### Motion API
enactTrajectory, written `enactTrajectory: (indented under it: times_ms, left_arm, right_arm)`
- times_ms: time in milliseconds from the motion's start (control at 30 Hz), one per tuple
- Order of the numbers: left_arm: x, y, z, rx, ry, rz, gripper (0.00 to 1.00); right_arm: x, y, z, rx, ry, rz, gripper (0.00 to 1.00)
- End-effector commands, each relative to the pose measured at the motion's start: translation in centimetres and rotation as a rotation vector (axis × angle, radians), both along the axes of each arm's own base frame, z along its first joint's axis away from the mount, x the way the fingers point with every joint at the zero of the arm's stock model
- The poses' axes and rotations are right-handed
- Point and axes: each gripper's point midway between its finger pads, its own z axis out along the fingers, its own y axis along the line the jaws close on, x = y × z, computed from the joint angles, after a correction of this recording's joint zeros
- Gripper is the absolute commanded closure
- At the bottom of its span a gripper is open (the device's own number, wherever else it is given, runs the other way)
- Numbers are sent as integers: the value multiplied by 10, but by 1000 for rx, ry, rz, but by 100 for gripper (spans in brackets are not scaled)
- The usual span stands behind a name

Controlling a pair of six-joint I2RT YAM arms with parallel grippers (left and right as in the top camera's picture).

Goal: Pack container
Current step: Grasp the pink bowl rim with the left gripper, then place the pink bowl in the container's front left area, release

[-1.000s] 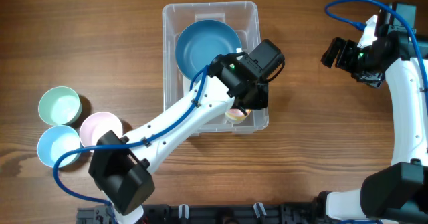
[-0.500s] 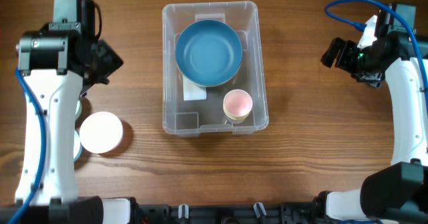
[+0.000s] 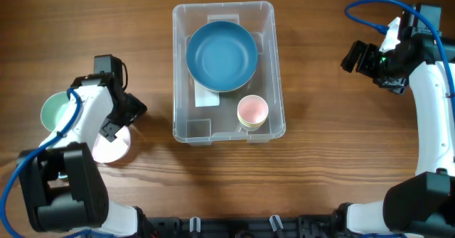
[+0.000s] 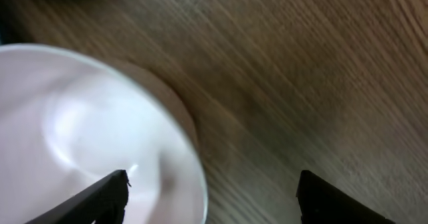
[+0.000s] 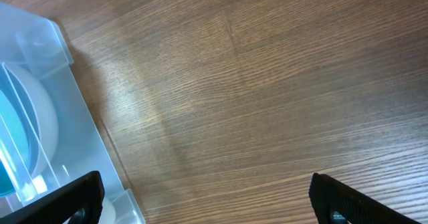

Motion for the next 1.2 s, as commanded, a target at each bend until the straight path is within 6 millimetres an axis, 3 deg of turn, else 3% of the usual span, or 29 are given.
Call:
enactTrajectory:
  times_ms: [0, 33, 67, 100, 167, 300, 367, 467, 533, 567, 600, 667, 767, 800, 867, 1000, 1033, 1167]
  left_arm:
    - [-1, 1, -10, -7, 23, 3, 38]
    - [-1, 1, -10, -7, 24, 4, 48]
    - [-1, 1, -10, -7, 24, 4, 63]
    - [-1, 0, -10, -7, 25, 4, 88]
    - [-4, 0, -10, -9, 35, 4, 96]
    - [-2, -3, -8, -24, 29, 2, 96]
    - [6, -9, 7, -53, 15, -7, 96]
    - [29, -42, 82, -72, -67, -158, 96]
    - [44, -73, 140, -64, -176, -262, 96]
    - [47, -98, 174, -72, -237, -336, 96]
    - [45, -117, 192, -81, -270, -387, 96]
    - [37, -178, 219, -126, -343, -506, 96]
    - [23, -240, 217, -185, -367, -593, 96]
    - [17, -266, 208, -188, -357, -651, 96]
    - [12, -282, 193, -170, -314, -696, 96]
    - [11, -291, 142, -116, -157, -715, 96]
    - [17, -287, 119, -90, -92, -698, 96]
    - [28, -276, 88, -61, -13, -656, 96]
  right_arm:
    - [-1, -1, -5, -9, 16, 7, 1]
    - [-1, -1, -5, -9, 16, 7, 0]
    - [-1, -1, -5, -10, 16, 9, 0]
    - [-1, -1, -5, -10, 16, 11, 1]
    - [-1, -1, -5, -10, 16, 11, 0]
    - [-1, -1, -5, -10, 16, 11, 0]
    - [-1, -1, -5, -10, 16, 10, 0]
    - [0, -1, -5, -11, 11, 10, 0]
    - [0, -1, -5, -11, 11, 11, 0]
    - [0, -1, -5, -11, 11, 11, 0]
    - [0, -1, -5, -11, 11, 11, 0]
    - [0, -1, -5, -11, 11, 10, 0]
    - [0, -1, -5, -11, 11, 10, 0]
    - [0, -1, -5, -10, 11, 11, 0]
    - [0, -1, -5, -10, 11, 11, 0]
    - [0, -1, -5, -10, 12, 11, 0]
    - [-1, -1, -5, -10, 15, 11, 1]
    - [-1, -1, -5, -10, 15, 11, 0]
